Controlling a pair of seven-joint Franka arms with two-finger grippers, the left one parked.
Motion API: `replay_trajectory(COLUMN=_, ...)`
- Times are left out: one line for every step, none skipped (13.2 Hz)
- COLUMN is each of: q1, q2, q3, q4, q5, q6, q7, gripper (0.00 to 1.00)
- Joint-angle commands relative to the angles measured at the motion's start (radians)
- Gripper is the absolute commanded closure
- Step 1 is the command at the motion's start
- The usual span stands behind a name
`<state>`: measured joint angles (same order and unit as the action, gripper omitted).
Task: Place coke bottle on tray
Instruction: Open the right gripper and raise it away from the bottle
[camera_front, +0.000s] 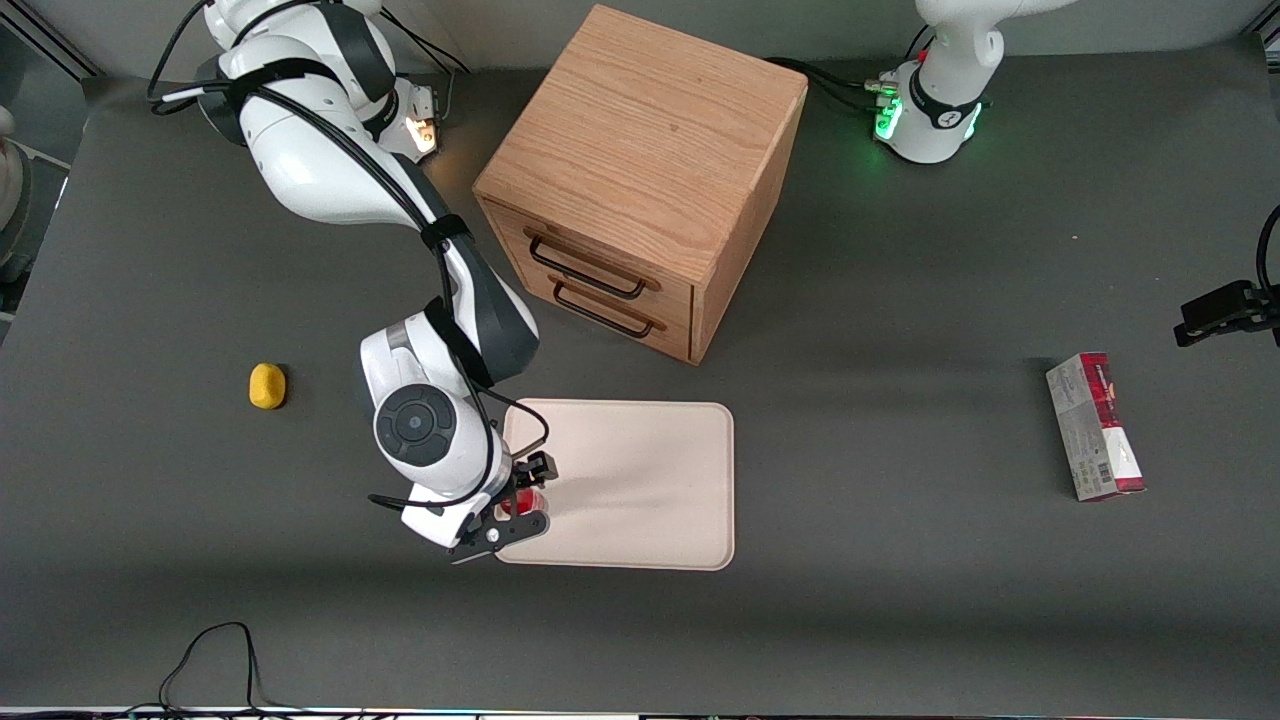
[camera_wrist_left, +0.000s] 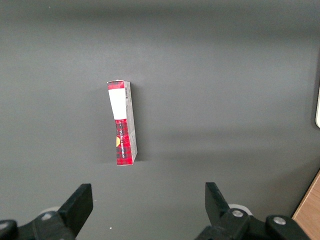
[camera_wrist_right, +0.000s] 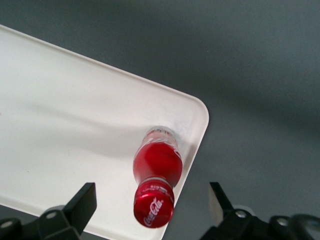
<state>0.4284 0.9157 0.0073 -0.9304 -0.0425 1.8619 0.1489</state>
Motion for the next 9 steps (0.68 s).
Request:
replay_trajectory(q1=0.001, q2=-0.059, q3=0.005, q4=0.013, q5=-0.004, q6=-0.078, q7=0.031, gripper=0.00)
replay_trajectory(q1=0.003, q2=-0.098, q3=0.003, q4=0.012, q5=-0.004, q6=-0.108, q7=0.031, gripper=0.00)
replay_trajectory(q1=0.003, q2=-0.128, q3=0.003, q4=0.012, q5=-0.004, q6=-0.147, q7=0.031, gripper=0.00)
replay_trajectory(q1=0.007, q2=-0.173, q3=0.003, q4=0.010, q5=-0.004, q6=-0.192, q7=0.031, gripper=0.00)
replay_trajectory(q1=0.007, q2=-0.220, q3=0.003, q4=0.002, q5=-0.001, q6=-0.231, q7=0.031, gripper=0.00)
replay_trajectory(q1=0.006, q2=-0.274, q3=0.003, q4=-0.004, q5=-0.002, q6=-0.277, q7=0.032, gripper=0.00)
replay_trajectory(q1=0.001, q2=-0.323, q3=-0.003, q4=-0.016, q5=-0.002, q6=-0.338, q7=0.032, gripper=0.00)
replay_trajectory(q1=-0.002, q2=-0.368, q3=-0.009, q4=-0.036, q5=0.000, q6=-0.387, q7=0.031, gripper=0.00)
replay_trajectory(q1=-0.013, q2=-0.432, q3=-0.015, q4=-0.080, q5=-0.002, q6=-0.411, q7=0.032, gripper=0.00)
